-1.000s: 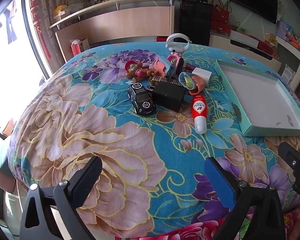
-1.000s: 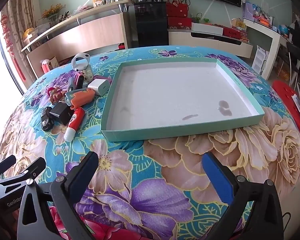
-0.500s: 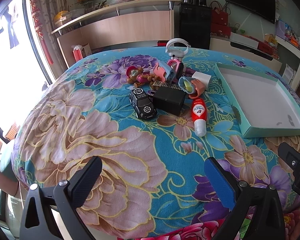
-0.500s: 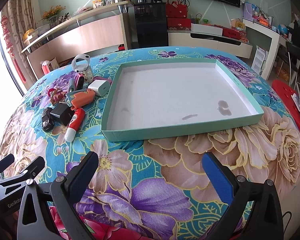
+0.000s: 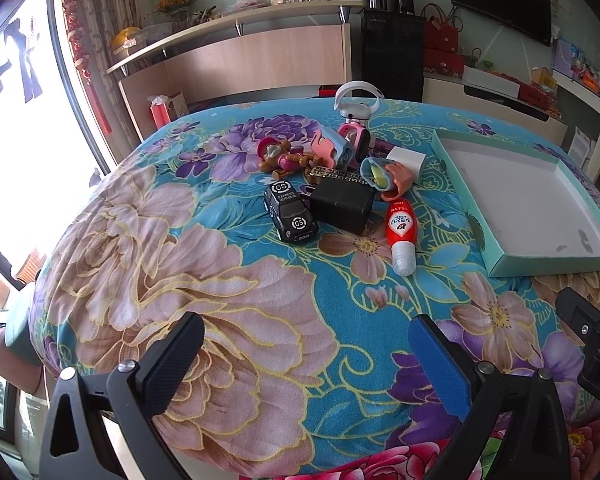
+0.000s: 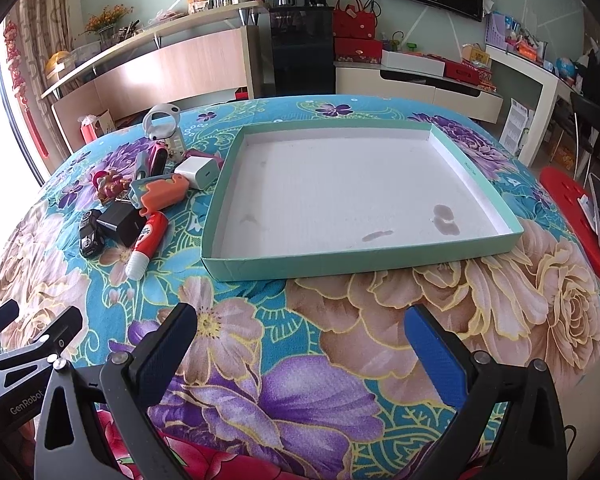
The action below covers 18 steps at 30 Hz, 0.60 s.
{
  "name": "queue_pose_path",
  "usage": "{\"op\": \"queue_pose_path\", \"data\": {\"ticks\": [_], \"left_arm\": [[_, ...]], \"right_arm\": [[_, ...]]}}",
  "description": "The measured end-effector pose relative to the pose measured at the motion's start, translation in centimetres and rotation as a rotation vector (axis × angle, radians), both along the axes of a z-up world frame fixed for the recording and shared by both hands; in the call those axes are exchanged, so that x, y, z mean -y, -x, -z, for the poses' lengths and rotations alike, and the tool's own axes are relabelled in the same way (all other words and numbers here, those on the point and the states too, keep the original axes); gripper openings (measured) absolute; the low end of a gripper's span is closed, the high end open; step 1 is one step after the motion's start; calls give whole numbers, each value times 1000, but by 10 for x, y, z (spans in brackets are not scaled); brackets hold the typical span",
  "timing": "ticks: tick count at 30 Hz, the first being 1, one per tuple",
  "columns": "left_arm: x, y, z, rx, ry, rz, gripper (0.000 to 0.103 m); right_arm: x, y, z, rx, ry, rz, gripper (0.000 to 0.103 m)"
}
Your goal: Organize rigid objects
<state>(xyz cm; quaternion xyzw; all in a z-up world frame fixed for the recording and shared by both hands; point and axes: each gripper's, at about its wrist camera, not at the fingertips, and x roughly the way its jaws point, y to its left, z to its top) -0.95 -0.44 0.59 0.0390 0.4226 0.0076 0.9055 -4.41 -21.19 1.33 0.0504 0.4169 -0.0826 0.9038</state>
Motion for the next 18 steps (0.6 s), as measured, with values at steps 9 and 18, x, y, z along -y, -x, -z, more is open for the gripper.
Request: {"op": "queue_pose_path", "data": {"ticks": [9, 18], "left_arm": [[1, 1, 0, 5, -5, 1, 103], [1, 2, 0, 5, -6, 1, 103]], "right_arm": [[-1, 0, 0, -1, 12, -2, 103], [-1, 0, 0, -2, 12, -1, 103]]}}
